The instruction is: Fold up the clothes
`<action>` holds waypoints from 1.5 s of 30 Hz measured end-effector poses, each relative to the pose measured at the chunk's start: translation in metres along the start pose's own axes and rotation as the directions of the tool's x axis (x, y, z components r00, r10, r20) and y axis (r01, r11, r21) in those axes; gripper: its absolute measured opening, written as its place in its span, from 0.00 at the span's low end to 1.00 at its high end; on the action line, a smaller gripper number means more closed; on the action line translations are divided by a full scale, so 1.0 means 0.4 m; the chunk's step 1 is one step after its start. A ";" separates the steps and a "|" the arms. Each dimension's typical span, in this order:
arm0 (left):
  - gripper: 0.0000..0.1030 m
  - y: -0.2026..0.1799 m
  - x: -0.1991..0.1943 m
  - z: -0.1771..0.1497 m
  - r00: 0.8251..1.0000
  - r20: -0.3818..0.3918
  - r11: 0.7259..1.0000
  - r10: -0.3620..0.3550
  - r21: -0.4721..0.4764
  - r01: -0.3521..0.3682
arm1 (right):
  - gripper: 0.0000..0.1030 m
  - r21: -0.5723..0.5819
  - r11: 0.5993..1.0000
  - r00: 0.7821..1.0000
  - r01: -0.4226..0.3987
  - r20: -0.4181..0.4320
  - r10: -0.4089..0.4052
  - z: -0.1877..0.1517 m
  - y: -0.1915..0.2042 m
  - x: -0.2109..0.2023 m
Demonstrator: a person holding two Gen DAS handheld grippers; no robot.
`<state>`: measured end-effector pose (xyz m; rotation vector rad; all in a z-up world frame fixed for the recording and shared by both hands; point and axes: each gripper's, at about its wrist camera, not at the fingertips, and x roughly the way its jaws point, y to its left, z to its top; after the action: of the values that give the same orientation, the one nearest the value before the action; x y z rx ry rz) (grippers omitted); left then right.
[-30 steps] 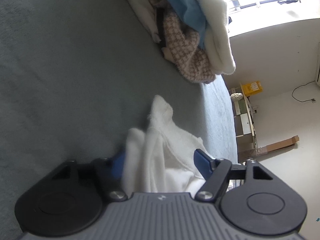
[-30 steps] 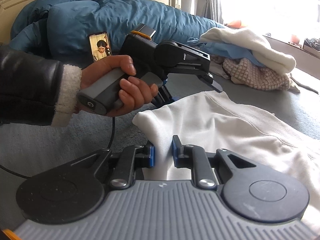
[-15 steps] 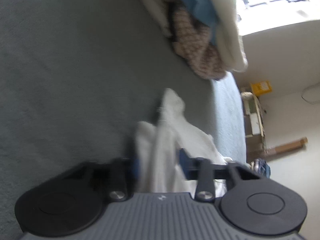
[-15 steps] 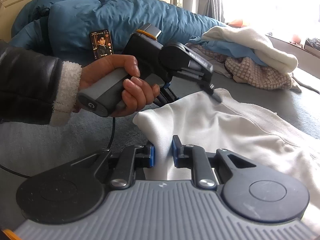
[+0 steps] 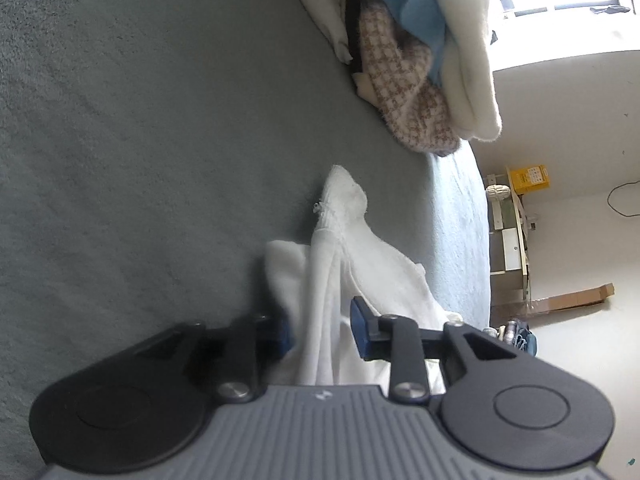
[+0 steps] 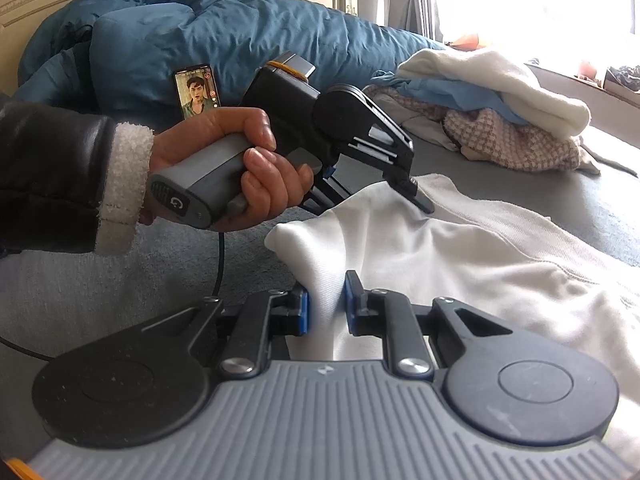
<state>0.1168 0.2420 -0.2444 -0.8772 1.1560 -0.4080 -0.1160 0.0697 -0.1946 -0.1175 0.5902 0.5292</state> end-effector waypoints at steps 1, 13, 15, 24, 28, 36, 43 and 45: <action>0.25 -0.003 0.002 -0.001 1.000 0.000 1.000 0.002 0.000 -0.002 | 0.15 0.001 1.000 1.000 0.000 0.000 0.000 0.000 0.000 0.000; 0.12 -0.028 -0.017 -0.013 0.998 0.042 0.997 0.057 0.041 -0.058 | 0.15 0.005 1.000 1.000 0.011 0.016 -0.011 0.002 -0.004 -0.014; 0.12 -0.039 -0.023 -0.012 0.997 0.047 0.998 0.056 0.039 -0.058 | 0.15 0.010 1.000 1.000 0.016 0.023 -0.016 0.005 -0.008 -0.022; 0.11 -0.159 -0.049 -0.027 0.997 0.063 0.996 0.040 0.077 -0.045 | 0.14 0.057 0.996 0.995 0.065 0.070 -0.069 0.031 -0.048 -0.109; 0.11 -0.257 -0.048 -0.050 0.997 0.064 0.991 0.031 0.129 -0.039 | 0.14 0.099 0.991 0.990 0.094 0.100 -0.104 0.031 -0.078 -0.173; 0.11 -0.490 0.032 -0.142 0.999 0.030 0.962 0.021 0.270 -0.028 | 0.13 0.193 0.965 0.963 0.177 0.169 -0.210 -0.002 -0.161 -0.338; 0.11 -0.678 0.210 -0.261 0.997 -0.052 0.917 0.051 0.397 -0.027 | 0.13 0.395 0.885 0.924 0.245 0.180 -0.337 -0.090 -0.291 -0.491; 0.11 -0.719 0.268 -0.291 0.995 -0.079 0.905 0.069 0.425 -0.029 | 0.13 0.457 0.851 0.911 0.258 0.178 -0.372 -0.115 -0.329 -0.528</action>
<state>0.0941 -0.0535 -0.1030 -0.4512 1.1134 -0.6366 -0.2207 -0.1484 -0.1204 0.2661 0.4036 0.0774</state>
